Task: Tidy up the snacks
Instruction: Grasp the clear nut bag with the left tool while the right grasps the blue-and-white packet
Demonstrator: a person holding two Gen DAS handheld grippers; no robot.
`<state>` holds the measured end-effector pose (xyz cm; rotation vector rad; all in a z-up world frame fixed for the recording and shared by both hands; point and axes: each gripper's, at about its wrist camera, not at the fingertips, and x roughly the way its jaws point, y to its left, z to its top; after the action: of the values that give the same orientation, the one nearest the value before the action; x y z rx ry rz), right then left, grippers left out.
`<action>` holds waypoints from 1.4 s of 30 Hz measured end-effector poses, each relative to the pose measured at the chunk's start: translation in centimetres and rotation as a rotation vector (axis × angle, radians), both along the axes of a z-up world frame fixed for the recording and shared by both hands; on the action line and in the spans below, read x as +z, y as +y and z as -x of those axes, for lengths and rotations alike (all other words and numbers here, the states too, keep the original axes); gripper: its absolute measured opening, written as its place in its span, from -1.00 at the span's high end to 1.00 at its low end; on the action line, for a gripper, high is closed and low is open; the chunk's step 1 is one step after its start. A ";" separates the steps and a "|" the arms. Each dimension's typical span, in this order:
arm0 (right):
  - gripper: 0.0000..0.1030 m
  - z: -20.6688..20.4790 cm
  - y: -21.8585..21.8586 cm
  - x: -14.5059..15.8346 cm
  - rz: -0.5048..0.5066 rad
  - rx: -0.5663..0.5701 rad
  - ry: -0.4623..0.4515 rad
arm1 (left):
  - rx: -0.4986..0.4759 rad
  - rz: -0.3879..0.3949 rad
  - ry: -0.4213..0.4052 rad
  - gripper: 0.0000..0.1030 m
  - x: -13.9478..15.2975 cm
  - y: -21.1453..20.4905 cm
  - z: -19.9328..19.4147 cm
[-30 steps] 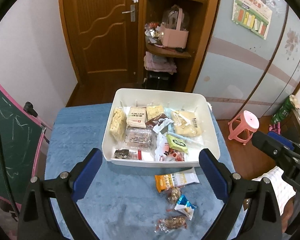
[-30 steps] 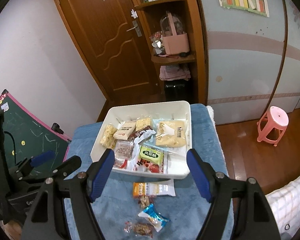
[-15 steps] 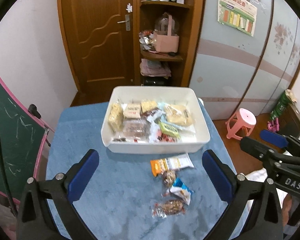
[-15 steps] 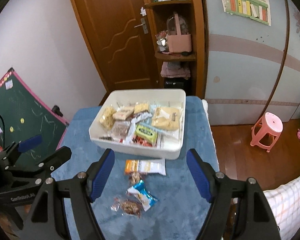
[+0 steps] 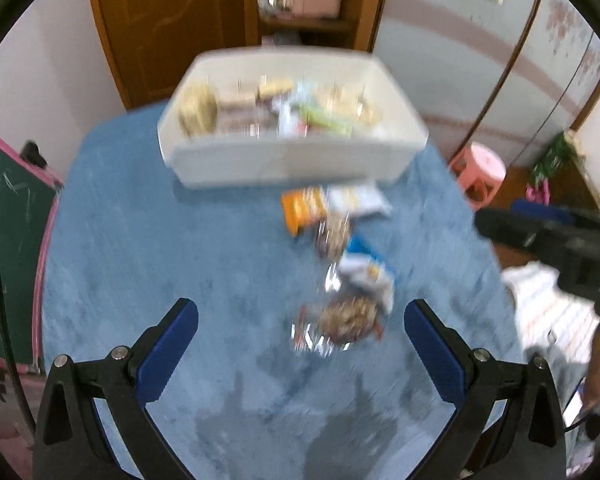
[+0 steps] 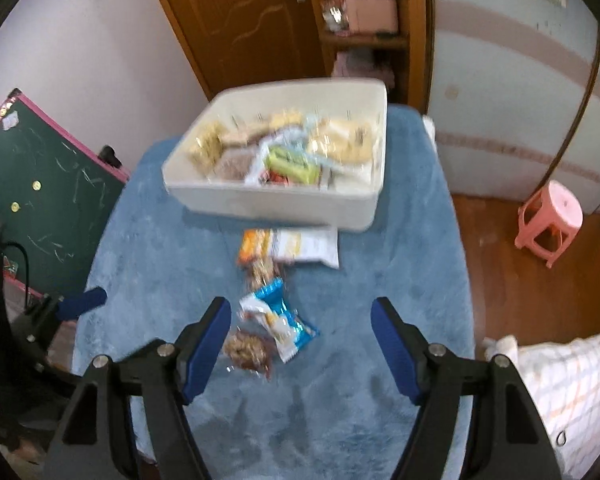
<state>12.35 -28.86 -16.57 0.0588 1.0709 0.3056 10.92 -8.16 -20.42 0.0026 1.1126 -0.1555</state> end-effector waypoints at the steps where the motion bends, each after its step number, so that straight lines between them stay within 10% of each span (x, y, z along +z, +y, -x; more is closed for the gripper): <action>1: -0.39 0.1 -0.1 -0.6 0.003 -0.003 0.012 | -0.001 -0.001 0.036 -0.99 -1.4 0.0 0.0; 11: -0.33 0.4 0.2 -5.7 0.046 0.005 0.120 | 0.091 0.107 0.262 -0.99 -8.7 0.5 -1.1; 34: -0.26 -4.9 4.2 -12.0 -0.031 0.100 0.277 | 0.144 0.144 0.259 -0.95 -11.8 -0.4 -4.9; 42: 0.33 -5.5 4.2 -12.7 0.017 0.118 0.284 | 0.126 0.157 0.264 -0.75 -10.8 2.0 -3.6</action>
<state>17.86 -24.62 -29.24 0.0240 1.3615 0.4025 14.52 -6.18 -31.19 -0.2338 1.3574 -0.1321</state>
